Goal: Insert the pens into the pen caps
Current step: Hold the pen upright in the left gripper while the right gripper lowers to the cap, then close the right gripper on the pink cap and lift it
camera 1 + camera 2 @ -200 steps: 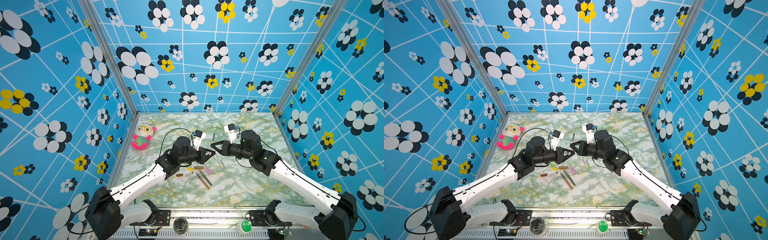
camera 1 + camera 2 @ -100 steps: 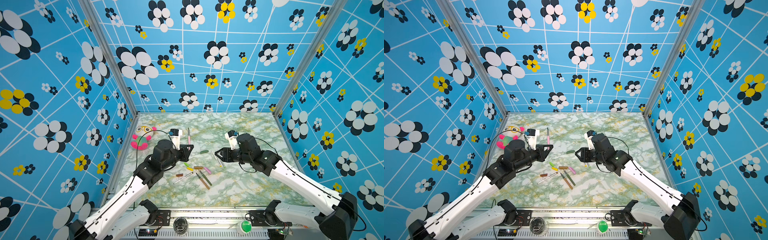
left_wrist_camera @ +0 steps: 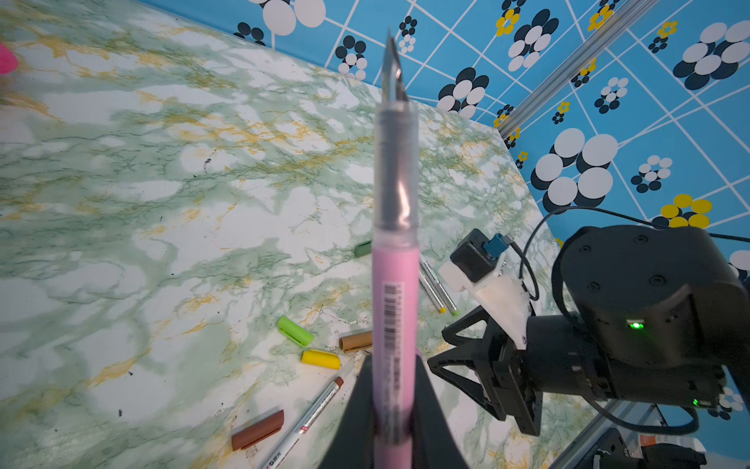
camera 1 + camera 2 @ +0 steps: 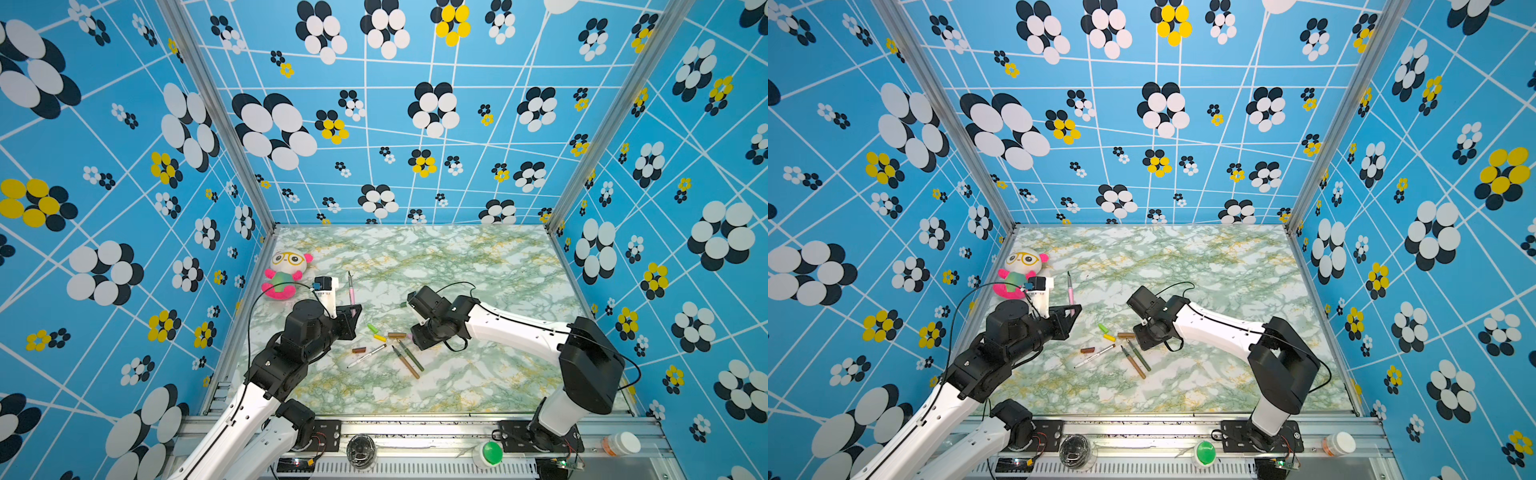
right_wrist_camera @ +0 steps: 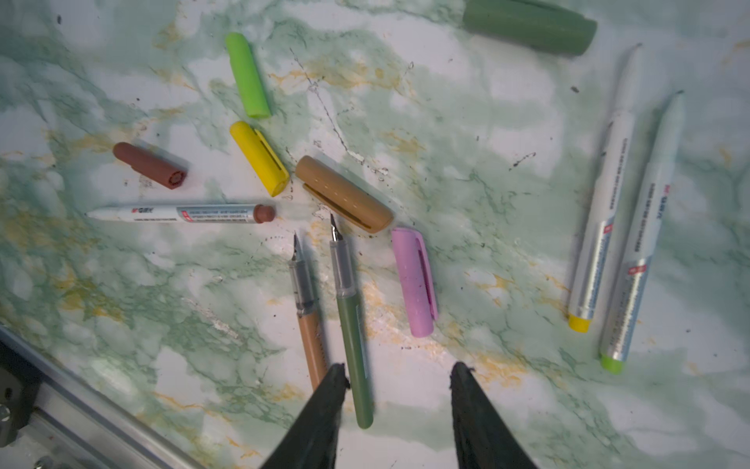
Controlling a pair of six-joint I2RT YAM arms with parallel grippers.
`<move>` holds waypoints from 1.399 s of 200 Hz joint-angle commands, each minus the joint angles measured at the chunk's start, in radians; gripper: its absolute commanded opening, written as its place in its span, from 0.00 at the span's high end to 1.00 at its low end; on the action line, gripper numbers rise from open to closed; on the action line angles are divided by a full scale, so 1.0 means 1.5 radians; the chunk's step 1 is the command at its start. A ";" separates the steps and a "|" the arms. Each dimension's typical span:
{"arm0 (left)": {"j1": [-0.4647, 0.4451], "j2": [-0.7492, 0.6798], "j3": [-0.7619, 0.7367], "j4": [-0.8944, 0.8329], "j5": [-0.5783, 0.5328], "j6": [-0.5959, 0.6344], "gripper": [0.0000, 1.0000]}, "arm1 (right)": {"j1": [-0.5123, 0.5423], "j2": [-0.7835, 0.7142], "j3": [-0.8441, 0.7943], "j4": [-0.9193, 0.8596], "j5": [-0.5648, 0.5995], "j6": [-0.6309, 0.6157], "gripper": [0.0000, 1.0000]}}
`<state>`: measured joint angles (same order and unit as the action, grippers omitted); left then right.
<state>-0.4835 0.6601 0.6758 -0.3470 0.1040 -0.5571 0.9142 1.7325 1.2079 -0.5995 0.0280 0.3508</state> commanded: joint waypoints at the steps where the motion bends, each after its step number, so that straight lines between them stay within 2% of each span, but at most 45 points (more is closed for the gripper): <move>1: 0.008 -0.013 -0.013 -0.005 0.000 0.000 1.00 | 0.007 0.043 0.030 -0.027 0.033 -0.030 0.57; 101: 0.016 -0.032 -0.025 0.001 0.013 -0.004 1.00 | 0.013 0.144 0.063 -0.028 0.061 -0.038 0.69; 184: 0.018 -0.010 -0.015 0.017 0.028 -0.006 1.00 | 0.010 0.175 0.059 -0.005 0.076 -0.024 0.78; 226: 0.019 0.005 -0.007 0.026 0.036 -0.006 1.00 | -0.011 0.159 0.037 0.023 0.045 0.009 0.83; 280: 0.018 0.033 -0.001 0.044 0.081 -0.012 1.00 | -0.057 0.096 -0.017 0.095 -0.053 0.064 0.84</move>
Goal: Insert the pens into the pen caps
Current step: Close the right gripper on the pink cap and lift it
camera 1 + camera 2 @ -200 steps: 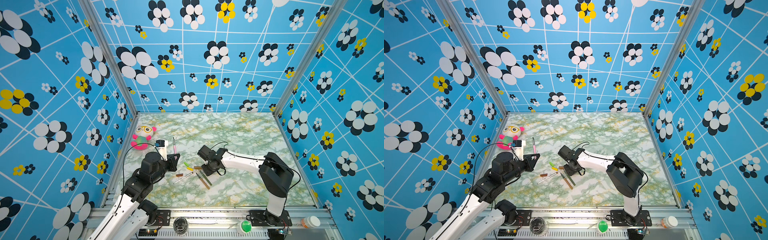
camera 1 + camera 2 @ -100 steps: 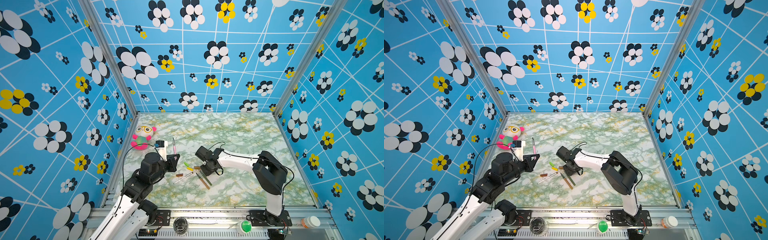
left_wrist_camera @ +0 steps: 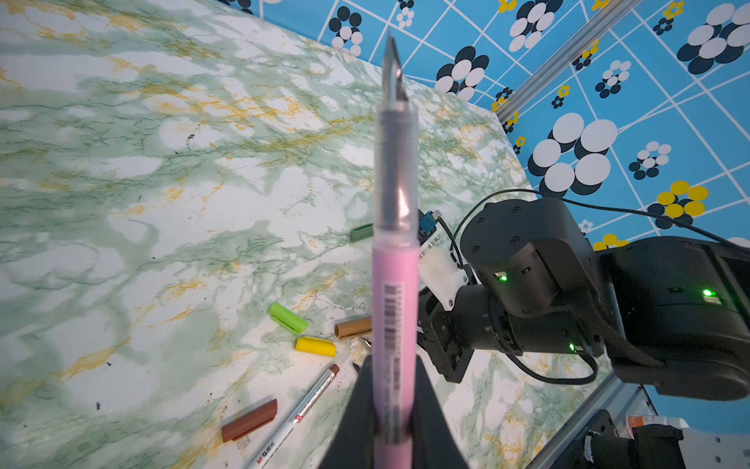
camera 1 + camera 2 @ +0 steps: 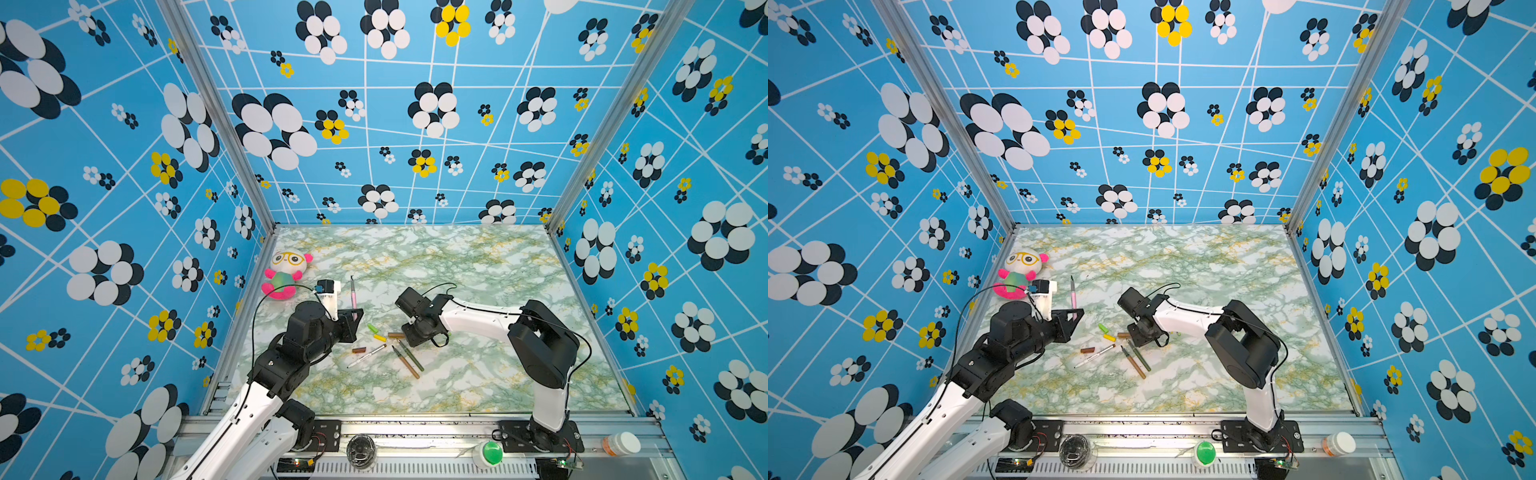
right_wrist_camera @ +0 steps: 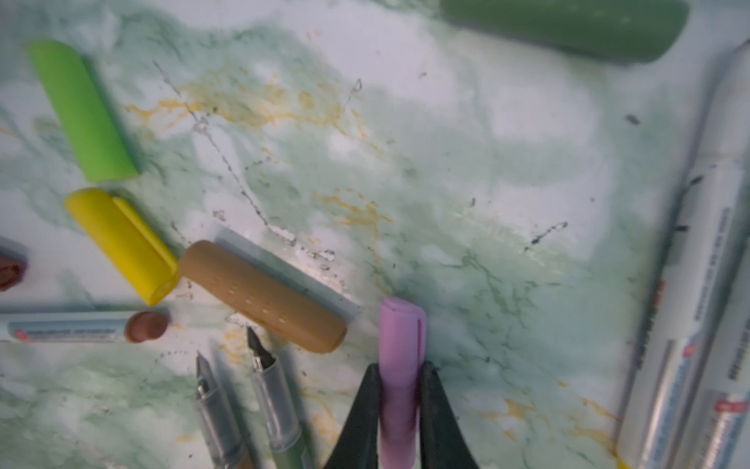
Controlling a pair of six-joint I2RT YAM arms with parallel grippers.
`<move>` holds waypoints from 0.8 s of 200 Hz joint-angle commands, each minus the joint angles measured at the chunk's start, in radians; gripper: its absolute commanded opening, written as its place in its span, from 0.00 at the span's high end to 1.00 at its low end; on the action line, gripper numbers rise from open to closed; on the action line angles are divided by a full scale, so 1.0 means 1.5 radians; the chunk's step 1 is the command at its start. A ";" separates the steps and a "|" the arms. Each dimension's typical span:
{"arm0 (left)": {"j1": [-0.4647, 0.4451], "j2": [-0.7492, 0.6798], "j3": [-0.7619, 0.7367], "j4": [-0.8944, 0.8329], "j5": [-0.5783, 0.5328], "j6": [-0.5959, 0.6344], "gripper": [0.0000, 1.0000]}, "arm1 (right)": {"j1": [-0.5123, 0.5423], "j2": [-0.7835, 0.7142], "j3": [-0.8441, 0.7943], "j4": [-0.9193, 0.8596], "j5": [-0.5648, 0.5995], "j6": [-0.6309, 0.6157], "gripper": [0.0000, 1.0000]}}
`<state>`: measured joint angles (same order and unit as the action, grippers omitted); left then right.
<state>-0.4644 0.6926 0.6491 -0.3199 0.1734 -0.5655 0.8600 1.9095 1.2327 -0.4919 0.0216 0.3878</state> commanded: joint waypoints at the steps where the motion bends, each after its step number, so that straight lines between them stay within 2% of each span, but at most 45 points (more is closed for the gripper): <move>1: 0.005 0.011 0.016 0.026 0.036 -0.007 1.00 | -0.021 -0.023 -0.033 0.023 -0.050 0.041 0.84; 51: 0.005 0.021 0.010 0.036 0.063 -0.012 1.00 | -0.044 -0.069 -0.059 0.048 -0.080 0.074 0.86; 106: -0.006 0.054 0.011 0.050 0.118 -0.008 1.00 | -0.080 -0.187 -0.075 0.083 -0.098 0.133 0.91; 160: -0.056 0.105 0.014 0.097 0.155 -0.007 1.00 | -0.131 -0.315 -0.097 0.151 -0.123 0.233 0.94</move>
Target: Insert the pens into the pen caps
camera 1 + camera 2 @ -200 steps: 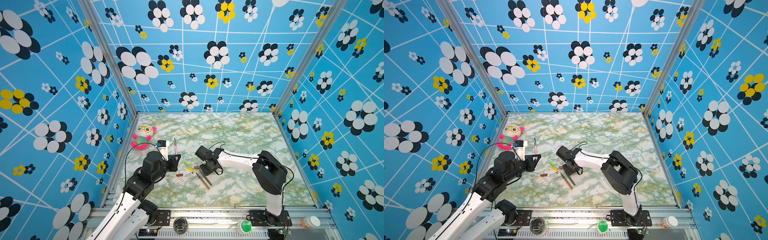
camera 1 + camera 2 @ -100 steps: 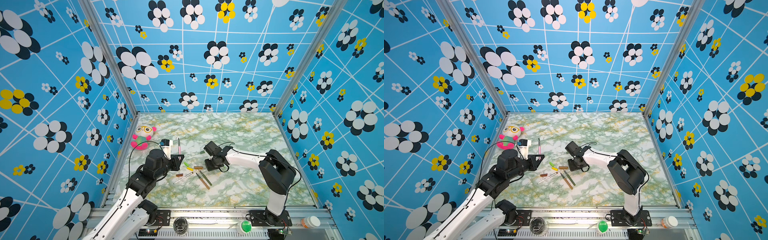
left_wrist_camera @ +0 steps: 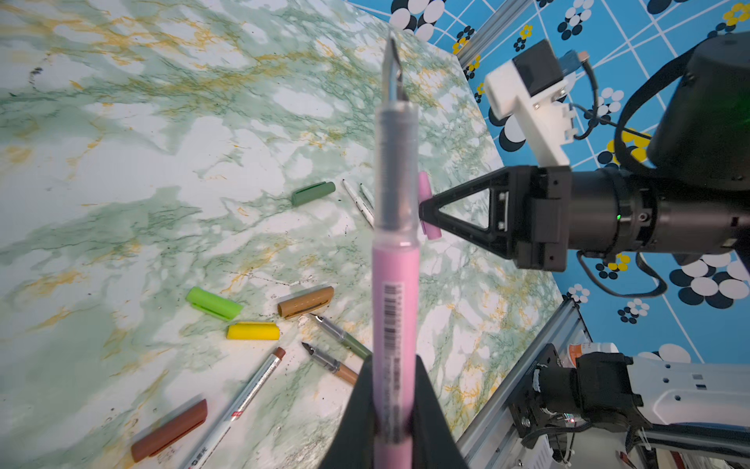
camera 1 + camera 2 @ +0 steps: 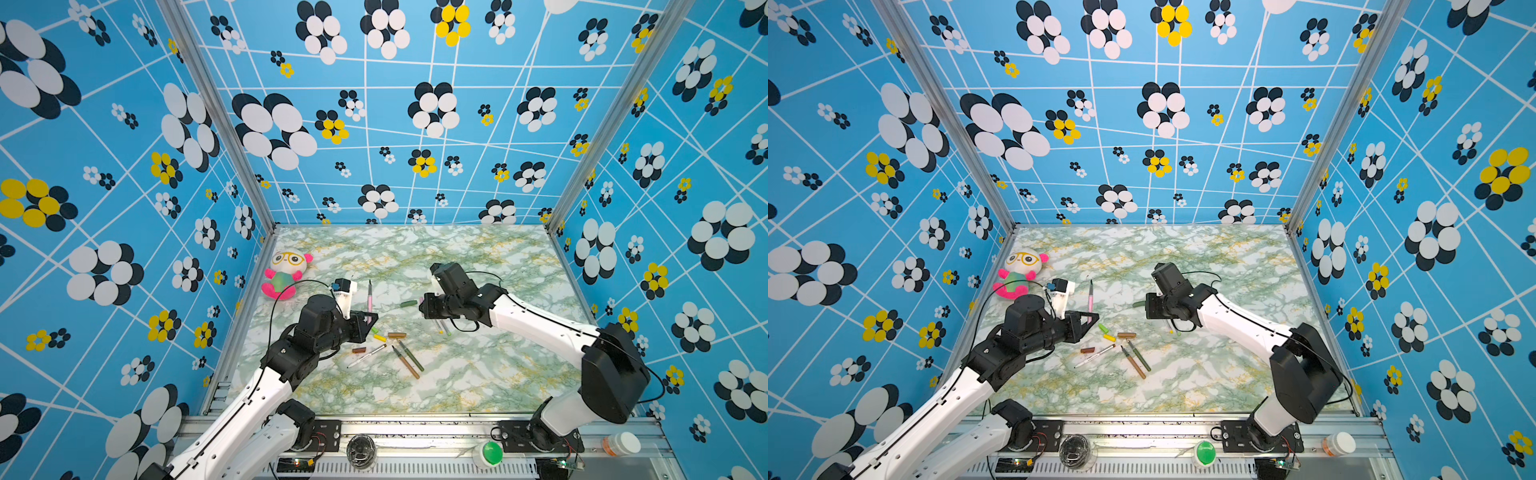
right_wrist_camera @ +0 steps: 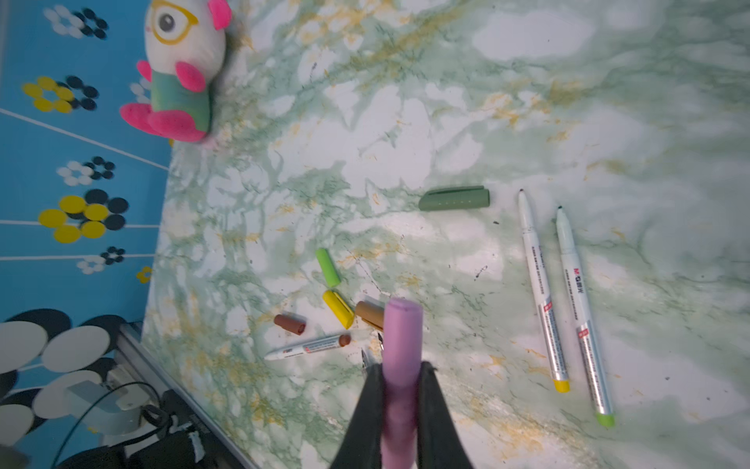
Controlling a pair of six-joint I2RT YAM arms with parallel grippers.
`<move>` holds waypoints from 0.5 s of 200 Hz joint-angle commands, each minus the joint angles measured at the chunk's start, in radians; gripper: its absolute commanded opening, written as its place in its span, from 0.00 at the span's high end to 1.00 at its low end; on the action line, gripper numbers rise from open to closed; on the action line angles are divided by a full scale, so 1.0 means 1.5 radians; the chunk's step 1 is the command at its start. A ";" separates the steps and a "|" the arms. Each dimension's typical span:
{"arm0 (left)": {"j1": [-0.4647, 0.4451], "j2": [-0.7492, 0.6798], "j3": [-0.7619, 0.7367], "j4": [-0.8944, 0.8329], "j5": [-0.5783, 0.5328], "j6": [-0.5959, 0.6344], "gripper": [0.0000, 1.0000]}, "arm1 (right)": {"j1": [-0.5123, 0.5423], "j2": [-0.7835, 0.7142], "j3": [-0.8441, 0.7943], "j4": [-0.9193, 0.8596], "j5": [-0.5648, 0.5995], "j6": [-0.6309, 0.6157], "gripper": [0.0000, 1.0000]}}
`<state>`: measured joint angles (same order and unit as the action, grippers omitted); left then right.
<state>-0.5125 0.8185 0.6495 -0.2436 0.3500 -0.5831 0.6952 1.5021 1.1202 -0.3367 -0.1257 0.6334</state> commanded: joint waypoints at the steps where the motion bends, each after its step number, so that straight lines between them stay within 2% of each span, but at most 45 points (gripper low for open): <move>1: -0.025 0.023 0.014 0.047 0.039 0.005 1.00 | -0.023 -0.045 -0.023 0.049 -0.026 0.072 0.94; 38: -0.070 0.090 0.032 0.093 0.089 -0.006 1.00 | -0.046 -0.082 -0.023 0.111 -0.086 0.143 0.94; 67: -0.099 0.137 0.045 0.124 0.090 -0.027 1.00 | -0.046 -0.089 -0.022 0.176 -0.130 0.190 0.94; 100: -0.123 0.177 0.067 0.135 0.079 -0.033 1.00 | -0.046 -0.092 -0.017 0.198 -0.136 0.200 0.94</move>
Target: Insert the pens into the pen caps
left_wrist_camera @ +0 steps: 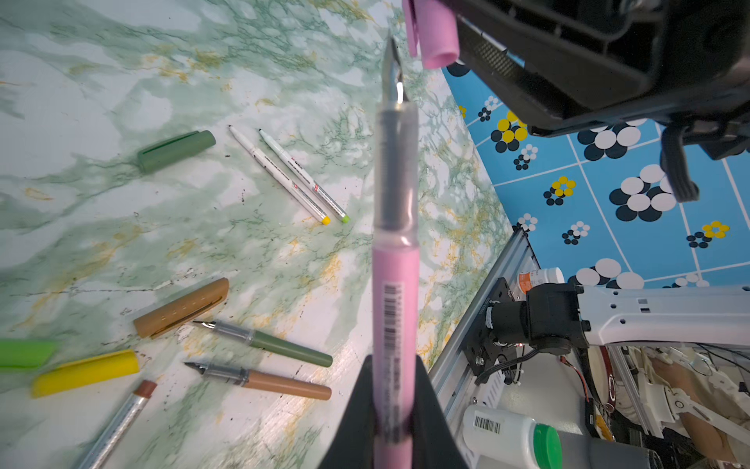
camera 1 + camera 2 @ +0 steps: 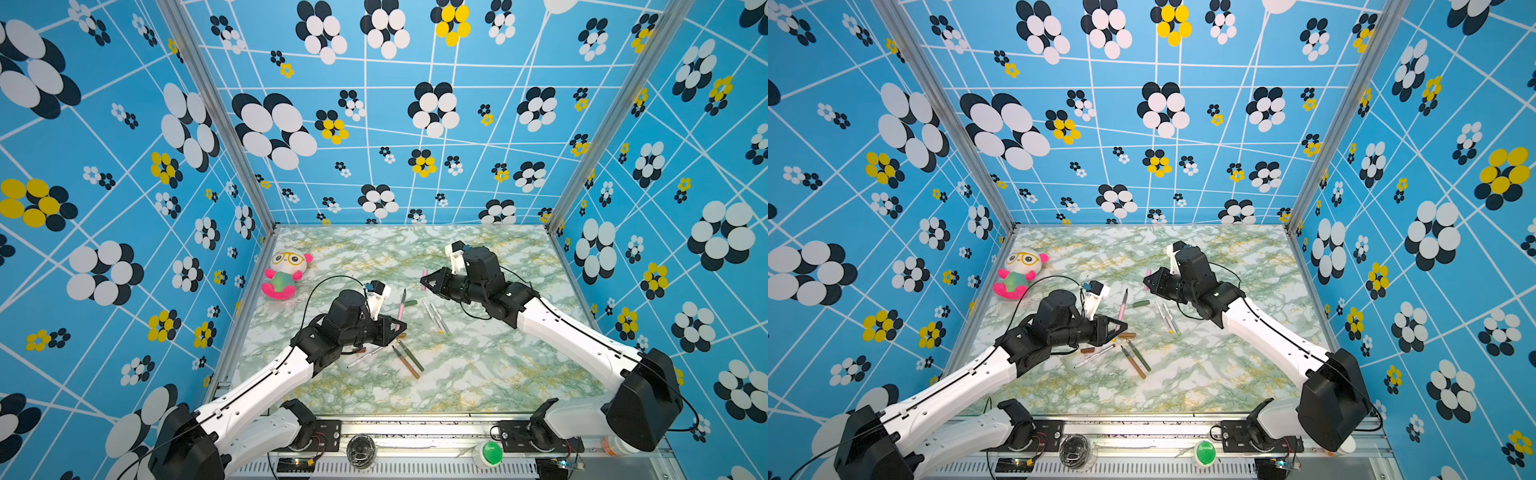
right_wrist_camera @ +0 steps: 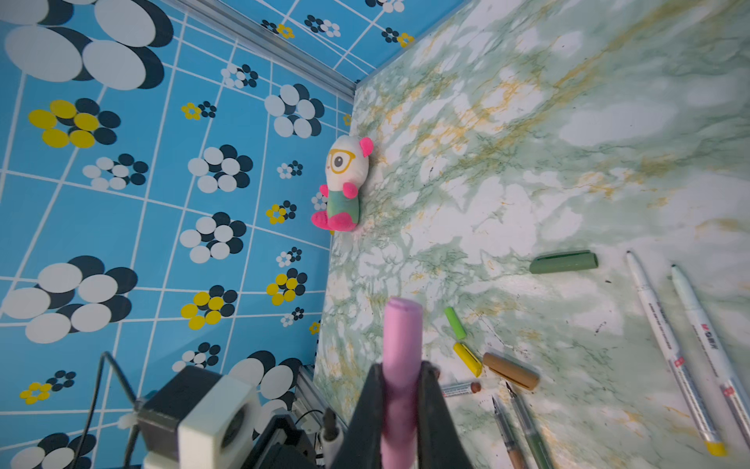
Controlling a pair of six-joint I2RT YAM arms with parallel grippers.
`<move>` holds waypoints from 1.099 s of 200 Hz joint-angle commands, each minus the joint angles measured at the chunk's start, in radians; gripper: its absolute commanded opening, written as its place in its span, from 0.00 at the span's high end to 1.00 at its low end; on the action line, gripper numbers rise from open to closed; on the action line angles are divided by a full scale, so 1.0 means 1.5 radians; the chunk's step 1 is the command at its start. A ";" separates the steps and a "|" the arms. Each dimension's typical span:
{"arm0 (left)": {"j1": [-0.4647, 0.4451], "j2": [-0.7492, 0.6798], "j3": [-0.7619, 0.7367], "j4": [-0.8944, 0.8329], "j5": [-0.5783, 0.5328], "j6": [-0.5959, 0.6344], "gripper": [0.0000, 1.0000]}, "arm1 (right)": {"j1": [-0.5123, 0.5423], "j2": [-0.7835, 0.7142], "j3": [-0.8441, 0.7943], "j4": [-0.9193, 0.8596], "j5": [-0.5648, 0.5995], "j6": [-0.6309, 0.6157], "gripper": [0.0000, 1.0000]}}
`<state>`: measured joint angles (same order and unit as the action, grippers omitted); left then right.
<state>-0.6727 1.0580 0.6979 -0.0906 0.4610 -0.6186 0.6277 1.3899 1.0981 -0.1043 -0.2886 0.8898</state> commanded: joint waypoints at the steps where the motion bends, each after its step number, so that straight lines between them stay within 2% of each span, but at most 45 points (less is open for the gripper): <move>1: -0.017 0.018 0.036 0.033 0.004 -0.010 1.00 | -0.001 -0.017 -0.003 0.043 -0.028 0.030 0.94; 69: -0.038 0.050 0.053 0.037 -0.009 -0.009 1.00 | -0.002 -0.012 -0.008 0.058 -0.052 0.042 0.94; 220: -0.040 0.040 0.050 0.042 -0.020 -0.004 1.00 | -0.001 0.001 -0.012 0.032 -0.050 0.013 0.95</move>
<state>-0.7227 1.1313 0.7441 -0.0513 0.4446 -0.6289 0.6277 1.3884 1.0924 -0.0422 -0.3508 0.9321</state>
